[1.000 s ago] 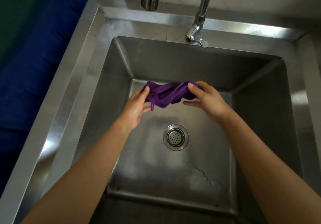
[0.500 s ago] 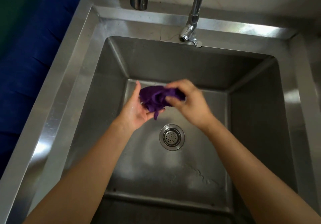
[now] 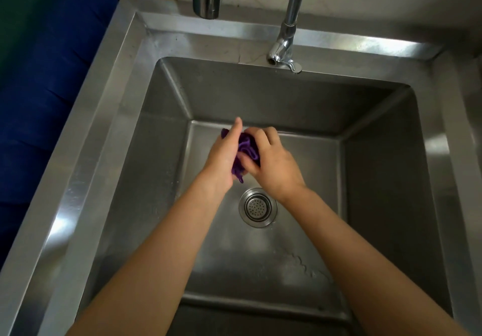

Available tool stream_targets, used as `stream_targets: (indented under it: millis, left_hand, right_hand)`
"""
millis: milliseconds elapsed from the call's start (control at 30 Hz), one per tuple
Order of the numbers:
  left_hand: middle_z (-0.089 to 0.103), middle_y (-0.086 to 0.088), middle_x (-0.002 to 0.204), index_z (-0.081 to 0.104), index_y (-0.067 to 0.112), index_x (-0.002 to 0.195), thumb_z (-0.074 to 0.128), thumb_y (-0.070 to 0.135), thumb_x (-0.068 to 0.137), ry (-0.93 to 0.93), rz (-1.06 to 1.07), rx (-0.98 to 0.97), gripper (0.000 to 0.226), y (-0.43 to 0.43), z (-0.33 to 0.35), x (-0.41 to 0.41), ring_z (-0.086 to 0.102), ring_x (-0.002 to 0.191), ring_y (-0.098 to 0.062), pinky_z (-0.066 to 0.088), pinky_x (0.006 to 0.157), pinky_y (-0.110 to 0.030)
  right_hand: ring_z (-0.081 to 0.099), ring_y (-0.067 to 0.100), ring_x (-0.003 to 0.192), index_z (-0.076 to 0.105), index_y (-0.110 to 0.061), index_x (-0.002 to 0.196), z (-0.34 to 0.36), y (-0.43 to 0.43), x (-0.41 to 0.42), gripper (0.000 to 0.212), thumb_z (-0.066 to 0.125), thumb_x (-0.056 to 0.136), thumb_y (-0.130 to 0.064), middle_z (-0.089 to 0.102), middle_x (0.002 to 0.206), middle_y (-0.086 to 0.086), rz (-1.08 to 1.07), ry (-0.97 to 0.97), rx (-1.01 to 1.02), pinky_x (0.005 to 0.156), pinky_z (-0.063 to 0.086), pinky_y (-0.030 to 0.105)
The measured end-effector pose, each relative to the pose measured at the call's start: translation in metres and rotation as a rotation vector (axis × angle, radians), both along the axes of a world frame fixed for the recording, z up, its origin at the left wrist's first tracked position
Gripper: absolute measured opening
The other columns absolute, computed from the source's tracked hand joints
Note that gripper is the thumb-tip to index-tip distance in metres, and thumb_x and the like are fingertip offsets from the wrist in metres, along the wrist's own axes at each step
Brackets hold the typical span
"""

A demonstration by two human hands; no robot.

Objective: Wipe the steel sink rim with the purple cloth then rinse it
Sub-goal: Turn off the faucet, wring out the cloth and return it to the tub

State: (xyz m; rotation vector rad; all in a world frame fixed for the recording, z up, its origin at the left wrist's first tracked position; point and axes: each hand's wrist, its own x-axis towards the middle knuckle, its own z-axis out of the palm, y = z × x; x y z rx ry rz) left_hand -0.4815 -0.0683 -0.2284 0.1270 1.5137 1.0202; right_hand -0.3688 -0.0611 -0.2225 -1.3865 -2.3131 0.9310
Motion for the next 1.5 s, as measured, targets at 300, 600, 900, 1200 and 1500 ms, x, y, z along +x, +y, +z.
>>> stream_targets:
  millis: [300,600,900,1200,1500]
  left_hand:
    - [0.056,0.0,0.043,0.055,0.012,0.054,0.047,0.016,0.091,-0.059,0.038,0.01,0.039,0.005,0.017,-0.011,0.057,0.038,-0.012,0.047,0.042,-0.016]
    - [0.03,0.007,0.027,0.037,0.019,0.054,0.038,0.021,0.09,0.118,-0.051,-0.074,0.036,-0.008,0.023,0.0,0.024,0.021,-0.006,0.016,0.037,-0.003]
    - [0.063,-0.009,0.058,0.055,0.024,0.048,0.045,0.049,0.084,0.637,0.185,0.141,0.045,-0.003,0.016,0.013,0.064,0.068,-0.037,0.053,0.065,-0.053]
    - [0.062,0.002,0.057,0.06,0.026,0.06,0.044,0.051,0.085,0.675,0.113,0.164,0.039,-0.015,0.01,0.02,0.06,0.061,-0.022,0.055,0.065,-0.052]
    - [0.055,0.004,0.042,0.055,0.018,0.061,0.057,0.035,0.085,0.213,0.05,-0.047,0.03,-0.002,0.027,-0.005,0.055,0.041,-0.01,0.039,0.042,-0.012]
  right_hand:
    - [0.048,0.028,0.103,0.039,-0.031,0.136,0.003,-0.009,0.007,0.047,0.036,0.093,-0.05,0.038,0.142,0.004,0.285,0.123,0.343,0.086,0.048,0.041]
    - [0.057,0.025,0.052,0.067,-0.013,0.089,0.006,0.031,-0.008,0.05,0.029,0.098,-0.043,0.062,0.07,0.006,0.318,0.05,0.807,0.04,0.042,0.029]
    - [0.051,0.033,0.036,0.053,-0.009,0.064,0.007,0.015,-0.021,0.047,0.026,0.096,-0.031,0.056,0.047,0.009,-0.076,0.027,0.562,0.037,0.029,0.025]
    - [0.06,0.039,0.092,0.057,-0.009,0.098,0.024,0.014,-0.027,0.046,0.027,0.098,-0.043,0.066,0.096,0.019,-0.273,-0.017,-0.132,0.077,0.046,0.038]
    - [0.06,0.033,0.105,0.035,-0.027,0.141,0.044,0.009,0.009,0.064,0.036,0.087,-0.062,0.034,0.15,0.006,0.353,-0.116,0.367,0.079,0.053,0.044]
